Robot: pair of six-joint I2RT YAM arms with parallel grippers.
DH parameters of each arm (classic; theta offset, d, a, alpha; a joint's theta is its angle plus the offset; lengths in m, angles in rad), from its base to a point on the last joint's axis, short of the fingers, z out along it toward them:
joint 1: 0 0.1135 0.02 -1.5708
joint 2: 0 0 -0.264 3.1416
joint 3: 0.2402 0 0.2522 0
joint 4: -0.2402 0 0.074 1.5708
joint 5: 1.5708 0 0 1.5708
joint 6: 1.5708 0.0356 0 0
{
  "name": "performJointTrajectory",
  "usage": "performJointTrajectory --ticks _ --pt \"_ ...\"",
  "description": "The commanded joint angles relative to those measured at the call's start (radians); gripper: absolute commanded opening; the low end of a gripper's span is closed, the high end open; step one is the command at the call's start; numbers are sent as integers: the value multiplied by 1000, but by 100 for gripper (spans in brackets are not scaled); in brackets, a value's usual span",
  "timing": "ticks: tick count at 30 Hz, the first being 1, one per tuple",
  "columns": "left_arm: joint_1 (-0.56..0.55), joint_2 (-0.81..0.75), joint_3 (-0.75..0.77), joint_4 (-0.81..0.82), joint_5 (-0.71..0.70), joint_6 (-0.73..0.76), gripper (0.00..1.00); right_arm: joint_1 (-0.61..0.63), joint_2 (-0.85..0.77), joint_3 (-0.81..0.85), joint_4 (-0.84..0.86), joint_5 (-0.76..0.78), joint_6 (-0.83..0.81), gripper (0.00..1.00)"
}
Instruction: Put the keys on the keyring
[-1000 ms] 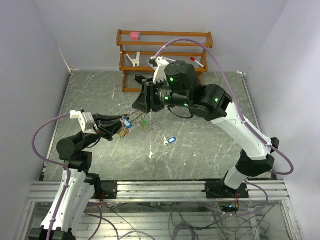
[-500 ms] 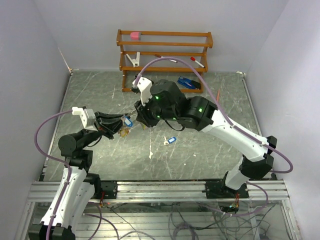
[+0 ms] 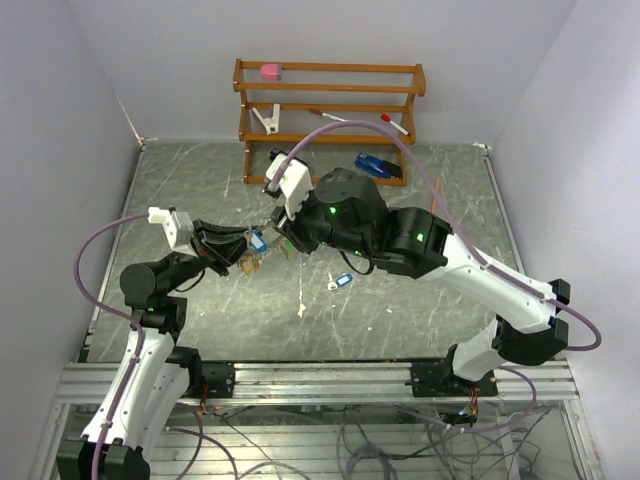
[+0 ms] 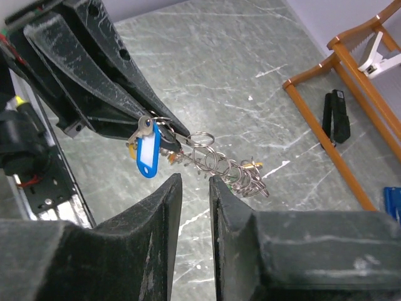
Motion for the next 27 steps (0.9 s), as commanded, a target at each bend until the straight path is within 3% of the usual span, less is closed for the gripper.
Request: performJointTrajectory --ticks 1,14,27 --pt "-2 -4 40 87 8 -39 7 16 1 -48 69 42 -129 25" --pt "-2 3 55 145 51 -131 7 14 -86 -229 202 -36 -357 27" --pt "-2 14 65 107 77 -100 7 11 -59 -232 241 -129 -453 32"
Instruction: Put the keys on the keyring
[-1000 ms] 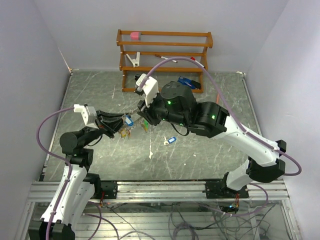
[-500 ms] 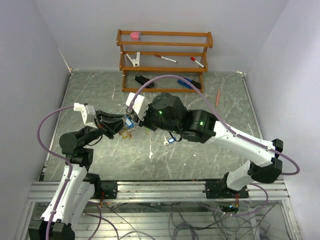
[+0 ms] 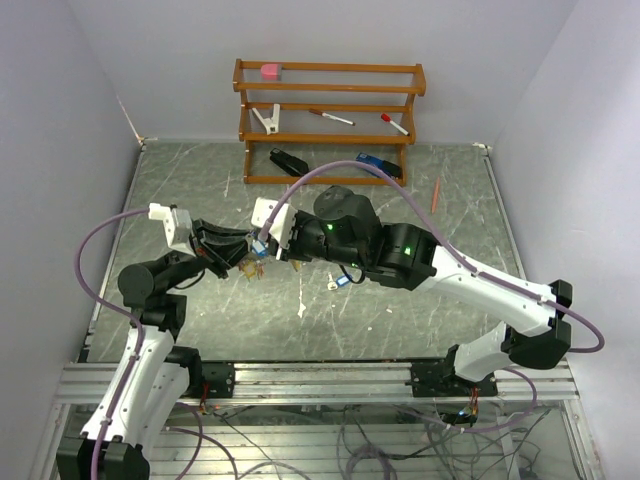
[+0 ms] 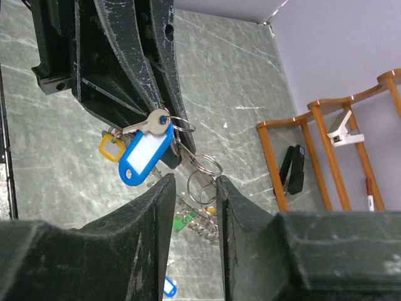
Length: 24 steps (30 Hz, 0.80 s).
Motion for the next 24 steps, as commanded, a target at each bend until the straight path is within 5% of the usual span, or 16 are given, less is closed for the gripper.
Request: performJointTrajectory --ticks 1,24 --pt "-2 -5 57 53 17 8 7 -3 8 9 26 -44 -59 32" --pt "-2 13 94 83 106 -62 7 -25 65 26 25 -188 -148 31"
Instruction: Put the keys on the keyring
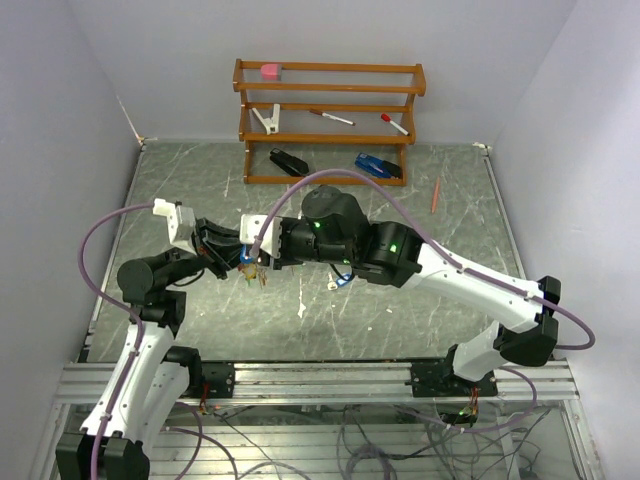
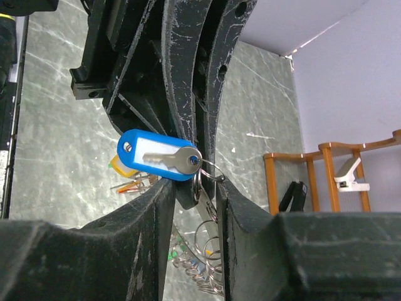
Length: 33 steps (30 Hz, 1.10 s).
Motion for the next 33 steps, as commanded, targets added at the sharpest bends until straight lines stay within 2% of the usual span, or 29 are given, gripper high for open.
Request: performJointTrajectory --ticks 1,16,23,28,33 --pt "-3 -17 62 79 27 -28 7 -11 16 19 -1 -39 -12 30" --pt "-3 -42 63 -19 20 52 7 -33 -8 -4 -14 -15 9 14" --pt "-3 -45 70 -36 13 65 7 -35 -17 -15 -31 9 31 12" --pt "-3 -51 72 -40 17 59 7 -39 -5 -14 -39 7 43 0" --pt "-3 -72 90 -128 23 113 7 -56 -2 -20 -26 2 74 0"
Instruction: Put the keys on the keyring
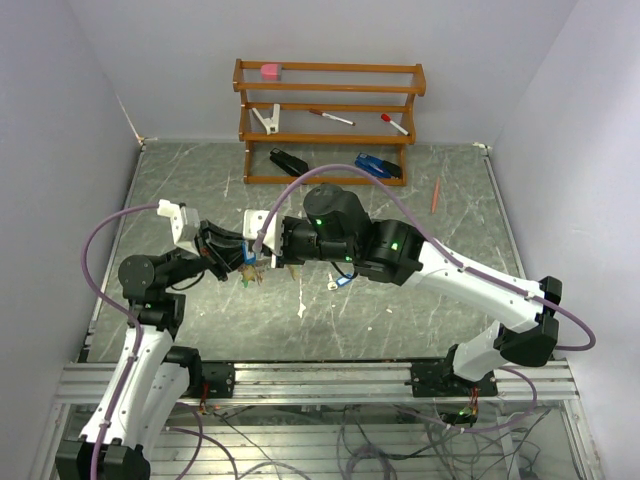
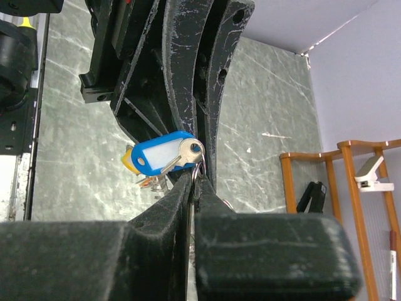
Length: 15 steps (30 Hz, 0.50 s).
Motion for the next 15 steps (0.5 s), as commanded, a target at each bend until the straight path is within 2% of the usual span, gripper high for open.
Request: performJointTrajectory --ticks 1,4,9,15 --pt "-3 -48 86 -23 11 63 7 -41 0 -14 -20 55 34 0" --pt "-3 -53 99 -78 10 99 11 -47 -4 -17 -27 67 44 0" --pt "-3 -48 151 -258 3 231 35 -74 -42 -24 -43 97 58 0" --pt "-3 -20 244 -519 24 453 49 -128 -66 -10 -101 87 71 0"
